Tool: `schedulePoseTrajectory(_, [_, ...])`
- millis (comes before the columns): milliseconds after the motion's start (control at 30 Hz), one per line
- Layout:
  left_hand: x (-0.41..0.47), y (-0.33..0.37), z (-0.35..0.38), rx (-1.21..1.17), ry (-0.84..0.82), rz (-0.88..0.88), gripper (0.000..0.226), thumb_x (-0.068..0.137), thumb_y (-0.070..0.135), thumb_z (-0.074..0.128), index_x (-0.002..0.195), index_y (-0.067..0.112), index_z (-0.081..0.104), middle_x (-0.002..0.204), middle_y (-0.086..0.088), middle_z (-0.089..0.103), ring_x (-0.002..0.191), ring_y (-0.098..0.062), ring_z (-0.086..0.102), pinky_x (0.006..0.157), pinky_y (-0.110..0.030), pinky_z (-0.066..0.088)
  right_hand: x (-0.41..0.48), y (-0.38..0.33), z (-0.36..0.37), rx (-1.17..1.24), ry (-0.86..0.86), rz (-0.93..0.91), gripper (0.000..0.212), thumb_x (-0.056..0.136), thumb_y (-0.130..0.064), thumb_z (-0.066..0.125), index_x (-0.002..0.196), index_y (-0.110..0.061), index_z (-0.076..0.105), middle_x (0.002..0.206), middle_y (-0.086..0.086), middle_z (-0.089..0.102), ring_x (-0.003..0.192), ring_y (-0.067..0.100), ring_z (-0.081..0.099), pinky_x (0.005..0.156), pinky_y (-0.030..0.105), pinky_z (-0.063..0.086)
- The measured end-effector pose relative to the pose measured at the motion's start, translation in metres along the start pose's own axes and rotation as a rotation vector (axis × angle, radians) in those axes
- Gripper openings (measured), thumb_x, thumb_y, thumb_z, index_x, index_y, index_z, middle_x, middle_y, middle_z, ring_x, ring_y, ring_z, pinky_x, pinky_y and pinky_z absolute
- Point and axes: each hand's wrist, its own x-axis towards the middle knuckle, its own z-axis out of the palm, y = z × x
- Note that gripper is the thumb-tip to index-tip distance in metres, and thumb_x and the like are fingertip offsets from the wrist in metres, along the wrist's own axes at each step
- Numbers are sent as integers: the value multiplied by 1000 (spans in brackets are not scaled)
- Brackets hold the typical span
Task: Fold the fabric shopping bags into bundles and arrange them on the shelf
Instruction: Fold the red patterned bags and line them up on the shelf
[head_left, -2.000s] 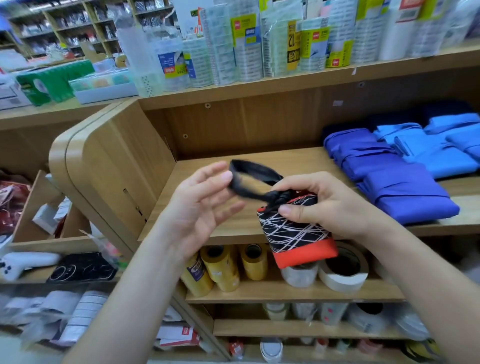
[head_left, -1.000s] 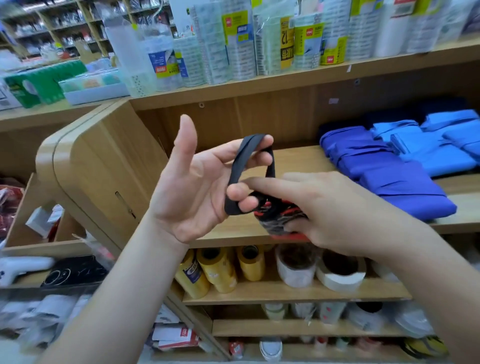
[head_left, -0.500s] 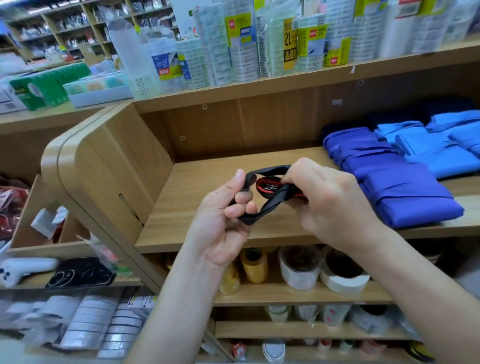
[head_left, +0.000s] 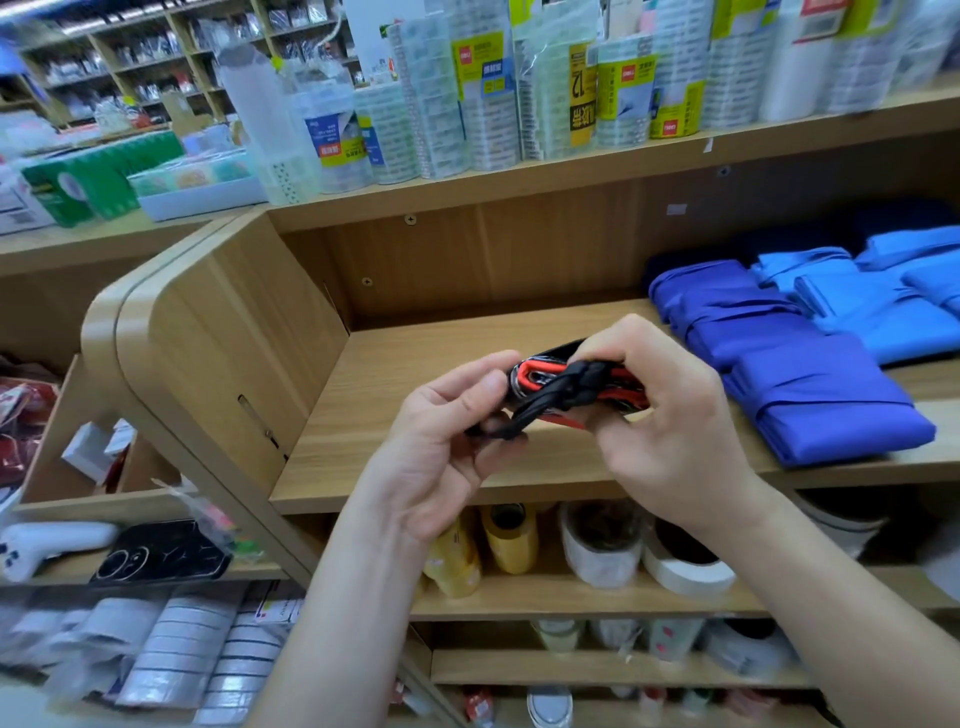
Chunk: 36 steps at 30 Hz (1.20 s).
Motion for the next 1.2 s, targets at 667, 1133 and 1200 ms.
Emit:
schedulePoseTrajectory(667, [6,6,-9,893,-188,674,51,64,44,84,108,24,67,116,8,64,114,-24,60,89,-39,54,6,1,18,955,389,827,28,85,-4,61,114,-4,60,94,10,70,81,19,69,71,31,57])
schedulePoseTrajectory(1133, [4,-35,3,772,117,779,16,76,13,77,85,7,64,84,-7,65,77,-27,60,67,-49,51,20,-6,30,796,716,898,16,91,-1,63,96,-16,68,84,1,72,74,15,71,65,31,60])
schedulePoseTrajectory(1200, [5,-44,7,728,118,755,15,78,20,75,90,16,68,91,-1,68,82,-21,62,67,-43,52,22,-3,33,787,804,933,15,92,-3,63,97,-16,69,91,3,72,79,17,72,67,32,60])
